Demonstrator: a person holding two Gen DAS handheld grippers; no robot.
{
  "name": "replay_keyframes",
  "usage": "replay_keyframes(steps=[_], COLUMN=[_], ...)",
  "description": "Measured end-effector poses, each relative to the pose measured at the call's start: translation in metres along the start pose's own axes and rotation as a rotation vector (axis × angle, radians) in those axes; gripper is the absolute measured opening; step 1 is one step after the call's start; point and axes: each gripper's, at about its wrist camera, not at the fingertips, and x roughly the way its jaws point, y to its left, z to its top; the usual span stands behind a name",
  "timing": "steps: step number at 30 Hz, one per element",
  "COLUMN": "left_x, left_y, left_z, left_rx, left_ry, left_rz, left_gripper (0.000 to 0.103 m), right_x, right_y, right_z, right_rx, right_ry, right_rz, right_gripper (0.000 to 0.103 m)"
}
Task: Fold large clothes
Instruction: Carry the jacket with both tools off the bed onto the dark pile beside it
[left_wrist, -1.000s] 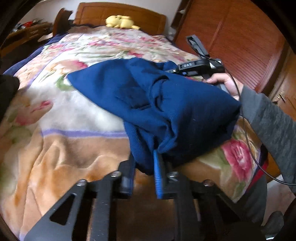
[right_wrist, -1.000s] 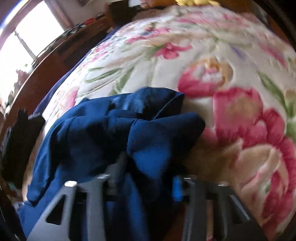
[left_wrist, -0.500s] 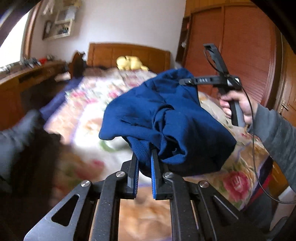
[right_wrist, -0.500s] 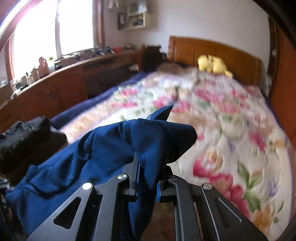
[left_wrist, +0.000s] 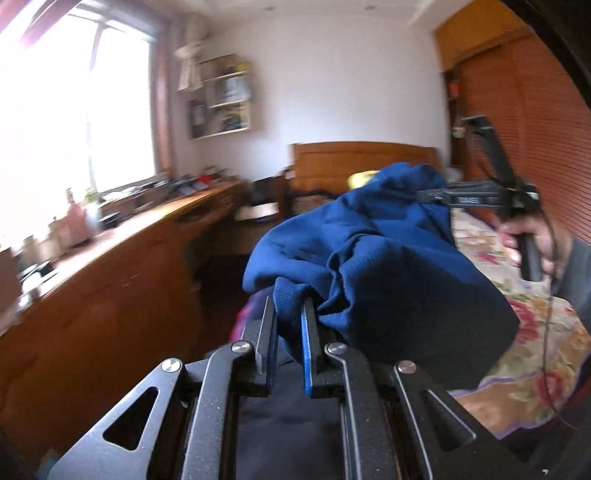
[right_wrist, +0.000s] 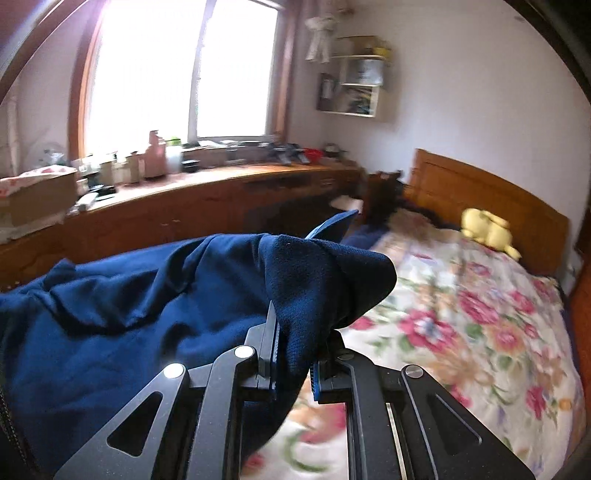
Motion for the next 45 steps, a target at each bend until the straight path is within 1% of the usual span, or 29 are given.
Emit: replay_keyframes(steps=[2, 4, 5, 7, 8, 10, 12, 13, 14, 15, 16, 18, 19, 21, 23, 26, 31, 34, 36, 40, 41, 43, 45], left_x=[0.0, 0.006, 0.013, 0.029, 0.035, 0.037, 0.034, 0.031, 0.027, 0.026, 0.029, 0.026, 0.023, 0.016, 0.006, -0.006, -0.018, -0.017, -0.012, 0.001, 0.003, 0.01, 0.015], left_y=[0.034, 0.065, 0.084, 0.1, 0.106, 0.107, 0.107, 0.105, 0.101, 0.098, 0.092, 0.093, 0.096, 0.098, 0.095, 0.08, 0.043, 0.02, 0.0, -0.047, -0.055, -0.08, -0.103], left_z=[-0.019, -0.047, -0.069, -0.1, -0.116, -0.136, -0.141, -0.14, -0.138, -0.135, -0.132, -0.13, -0.128, -0.121, -0.116, -0.106, -0.085, -0.077, -0.071, -0.066, -0.066, -0.067, -0.068], left_rx=[-0.031, -0.076, -0.118, -0.166, -0.182, -0.193, -0.218, -0.224, -0.223, -0.213, -0.199, -0.191, -0.193, -0.189, -0.173, -0.149, -0.116, -0.107, -0.093, -0.068, -0.071, -0.087, -0.096], left_ry=[0.033, 0.081, 0.123, 0.207, 0.239, 0.26, 0.244, 0.237, 0.236, 0.239, 0.242, 0.239, 0.229, 0.216, 0.206, 0.191, 0.154, 0.14, 0.141, 0.142, 0.142, 0.144, 0.142], left_rz=[0.073, 0.129, 0.156, 0.19, 0.207, 0.238, 0.234, 0.227, 0.229, 0.243, 0.259, 0.274, 0.279, 0.29, 0.294, 0.293, 0.223, 0.173, 0.139, 0.068, 0.059, -0.002, -0.04], left_gripper=[0.011, 0.011, 0.011, 0.011, 0.011, 0.011, 0.012, 0.012, 0.013, 0.015, 0.016, 0.02, 0.022, 0.031, 0.033, 0.034, 0.037, 0.037, 0.037, 0.037, 0.037, 0.037, 0.037], right_x=[0.02, 0.046, 0.065, 0.102, 0.117, 0.136, 0.139, 0.138, 0.136, 0.13, 0.135, 0.122, 0.113, 0.099, 0.08, 0.054, 0.01, -0.017, -0.035, -0.065, -0.071, -0.088, -0.108], right_y=[0.027, 0.056, 0.068, 0.089, 0.098, 0.108, 0.104, 0.1, 0.099, 0.1, 0.099, 0.101, 0.103, 0.104, 0.101, 0.097, 0.077, 0.067, 0.057, 0.038, 0.034, 0.023, 0.014], right_z=[-0.003, -0.018, -0.028, -0.057, -0.071, -0.095, -0.107, -0.107, -0.105, -0.105, -0.101, -0.103, -0.105, -0.11, -0.12, -0.133, -0.147, -0.156, -0.166, -0.184, -0.188, -0.201, -0.215], right_rx=[-0.013, -0.004, 0.004, 0.019, 0.014, 0.0, 0.018, 0.029, 0.028, 0.015, -0.001, -0.027, -0.035, -0.029, -0.021, -0.012, 0.011, 0.009, 0.014, 0.038, 0.048, 0.073, 0.089], right_ry=[0.02, 0.057, 0.097, 0.199, 0.238, 0.289, 0.29, 0.282, 0.276, 0.269, 0.262, 0.23, 0.214, 0.193, 0.173, 0.147, 0.111, 0.081, 0.07, 0.044, 0.04, 0.031, 0.035], right_rz=[0.055, 0.118, 0.152, 0.218, 0.226, 0.202, 0.19, 0.197, 0.204, 0.201, 0.19, 0.189, 0.185, 0.199, 0.224, 0.225, 0.204, 0.185, 0.185, 0.149, 0.133, 0.094, 0.068], right_gripper=[0.012, 0.012, 0.013, 0.014, 0.014, 0.016, 0.024, 0.026, 0.032, 0.042, 0.046, 0.054, 0.056, 0.061, 0.064, 0.067, 0.072, 0.077, 0.08, 0.082, 0.082, 0.083, 0.083])
